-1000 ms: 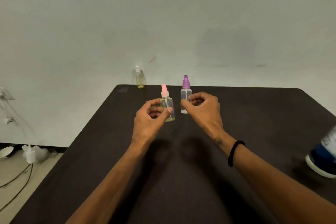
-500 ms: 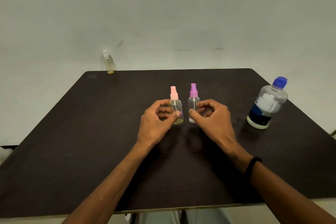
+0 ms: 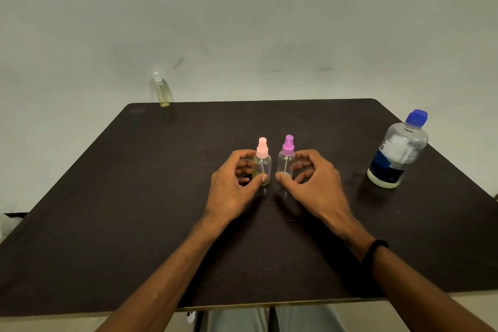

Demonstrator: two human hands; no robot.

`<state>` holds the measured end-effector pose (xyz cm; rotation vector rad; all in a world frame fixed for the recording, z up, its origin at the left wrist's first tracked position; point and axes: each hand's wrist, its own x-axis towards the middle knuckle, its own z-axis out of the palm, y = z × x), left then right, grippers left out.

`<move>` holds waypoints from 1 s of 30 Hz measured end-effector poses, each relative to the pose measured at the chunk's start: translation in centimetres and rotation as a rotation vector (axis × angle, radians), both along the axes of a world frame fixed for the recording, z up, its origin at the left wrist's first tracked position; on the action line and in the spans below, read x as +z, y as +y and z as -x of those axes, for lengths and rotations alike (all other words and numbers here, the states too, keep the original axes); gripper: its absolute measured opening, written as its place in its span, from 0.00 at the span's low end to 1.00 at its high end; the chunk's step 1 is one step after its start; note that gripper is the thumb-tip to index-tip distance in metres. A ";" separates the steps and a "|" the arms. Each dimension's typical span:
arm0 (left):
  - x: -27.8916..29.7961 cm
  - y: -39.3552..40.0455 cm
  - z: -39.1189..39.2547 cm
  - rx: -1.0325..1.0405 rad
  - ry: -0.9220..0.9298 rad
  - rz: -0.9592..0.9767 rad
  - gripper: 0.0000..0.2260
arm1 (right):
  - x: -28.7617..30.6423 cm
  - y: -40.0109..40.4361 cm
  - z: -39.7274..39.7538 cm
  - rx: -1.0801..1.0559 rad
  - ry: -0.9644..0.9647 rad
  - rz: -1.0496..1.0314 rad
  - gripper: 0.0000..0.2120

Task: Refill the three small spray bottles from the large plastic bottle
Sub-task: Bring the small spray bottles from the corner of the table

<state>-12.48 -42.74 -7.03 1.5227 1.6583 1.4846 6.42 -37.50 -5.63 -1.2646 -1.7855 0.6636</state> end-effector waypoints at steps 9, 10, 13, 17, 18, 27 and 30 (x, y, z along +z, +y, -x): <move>0.1 -2.0 2.2 0.174 -0.125 -0.049 0.19 | 0.1 -6.3 1.5 0.097 0.219 -0.023 0.16; 0.0 -2.2 2.9 0.219 -0.150 -0.049 0.16 | -0.2 -6.9 2.7 0.155 0.227 -0.015 0.16; 0.0 -2.7 5.7 0.322 -0.113 -0.037 0.14 | -0.7 -7.7 7.1 0.285 0.227 0.045 0.15; 0.4 -2.1 11.4 0.469 -0.062 -0.020 0.13 | -0.4 -7.0 13.5 0.334 0.282 0.159 0.18; 0.5 -1.4 12.9 0.510 -0.045 -0.012 0.12 | -0.3 -6.6 15.2 0.337 0.294 0.190 0.18; 0.4 9.9 21.0 0.719 -0.028 0.082 0.08 | 0.3 -1.1 24.7 0.239 0.486 0.285 0.19; 0.6 13.8 23.3 0.768 0.019 0.157 0.07 | 0.1 0.5 25.9 0.192 0.544 0.332 0.20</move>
